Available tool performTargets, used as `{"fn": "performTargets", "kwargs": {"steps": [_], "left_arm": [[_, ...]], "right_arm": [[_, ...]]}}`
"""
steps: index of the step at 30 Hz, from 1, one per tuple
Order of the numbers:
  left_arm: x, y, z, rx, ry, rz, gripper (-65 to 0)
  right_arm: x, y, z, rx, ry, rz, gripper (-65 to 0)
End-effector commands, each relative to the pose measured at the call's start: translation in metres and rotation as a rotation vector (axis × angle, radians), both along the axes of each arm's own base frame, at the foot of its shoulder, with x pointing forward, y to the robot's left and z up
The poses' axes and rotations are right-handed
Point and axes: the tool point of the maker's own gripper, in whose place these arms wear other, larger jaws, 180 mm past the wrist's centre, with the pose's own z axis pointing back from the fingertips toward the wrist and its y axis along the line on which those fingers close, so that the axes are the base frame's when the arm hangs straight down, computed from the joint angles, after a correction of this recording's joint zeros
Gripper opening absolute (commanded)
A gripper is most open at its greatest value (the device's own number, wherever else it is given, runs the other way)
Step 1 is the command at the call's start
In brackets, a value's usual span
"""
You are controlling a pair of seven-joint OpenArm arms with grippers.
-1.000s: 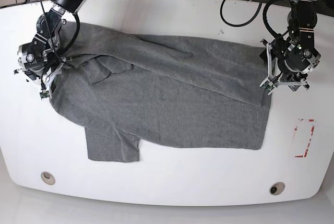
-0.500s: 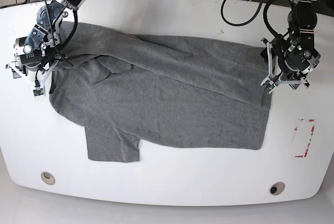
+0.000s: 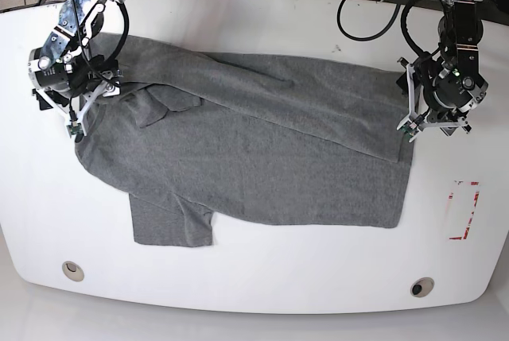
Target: Layout the t-shirt on the table in an organized manner, then fold the t-shirt properly
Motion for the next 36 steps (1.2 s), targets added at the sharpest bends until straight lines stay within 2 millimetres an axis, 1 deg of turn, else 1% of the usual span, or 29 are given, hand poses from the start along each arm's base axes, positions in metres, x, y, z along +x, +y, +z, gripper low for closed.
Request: {"fn": "performTargets", "kwargs": {"steps": [1,8,10,12,15,16,17,18,20,21,23,26,30,34,36], "left_arm": [[0.008,0.004,0.01,0.013,-0.035,-0.004,-25.3],[0.007,0.005,0.009,0.014,-0.032,-0.003,-25.3],[0.007,0.005,0.009,0.014,-0.032,-0.003,-25.3],[0.007,0.005,0.01,0.014,-0.033,-0.001,-25.3],[0.007,0.005,0.01,0.014,-0.033,-0.001,-25.3],[0.007,0.005,0.01,0.014,-0.033,-0.001,-25.3],[0.007,0.005,0.01,0.014,-0.033,-0.001,-25.3],[0.007,0.005,0.01,0.014,-0.033,-0.001,-25.3],[0.007,0.005,0.01,0.014,-0.033,-0.001,-25.3],[0.007,0.005,0.009,0.014,-0.031,-0.001,-25.3],[0.007,0.005,0.009,0.014,-0.031,-0.001,-25.3],[0.006,0.005,0.009,0.014,-0.031,-0.003,-25.3],[0.006,0.004,0.008,0.014,-0.029,-0.004,-25.3],[0.006,0.004,0.008,0.013,-0.028,-0.005,-25.3],[0.006,0.004,0.008,0.013,-0.028,-0.005,-25.3]], "right_arm": [[0.008,0.001,0.0,0.03,-0.033,0.008,-11.4],[0.011,0.01,-0.017,0.111,-0.036,0.012,-12.0],[0.011,0.011,-0.021,0.122,-0.035,0.01,-14.1],[0.013,0.011,-0.021,0.126,-0.042,0.011,-20.6],[0.013,0.01,-0.021,0.125,-0.047,0.012,-34.2],[0.013,0.01,-0.02,0.123,-0.048,0.012,-37.4],[0.014,0.01,-0.02,0.122,-0.049,0.012,-43.9],[0.013,0.009,-0.02,0.12,-0.049,0.012,-48.5],[0.013,0.009,-0.019,0.117,-0.048,0.012,-55.8],[0.013,0.008,-0.019,0.114,-0.047,0.013,-58.3],[0.013,0.006,-0.018,0.108,-0.047,0.013,-59.3],[0.014,-0.002,-0.014,0.085,-0.046,0.017,-57.1],[0.015,-0.005,-0.012,0.075,-0.047,0.021,-56.6],[0.023,-0.018,-0.001,0.042,-0.064,0.024,-56.6],[0.024,-0.021,0.001,0.031,-0.064,0.028,-56.6]]}}
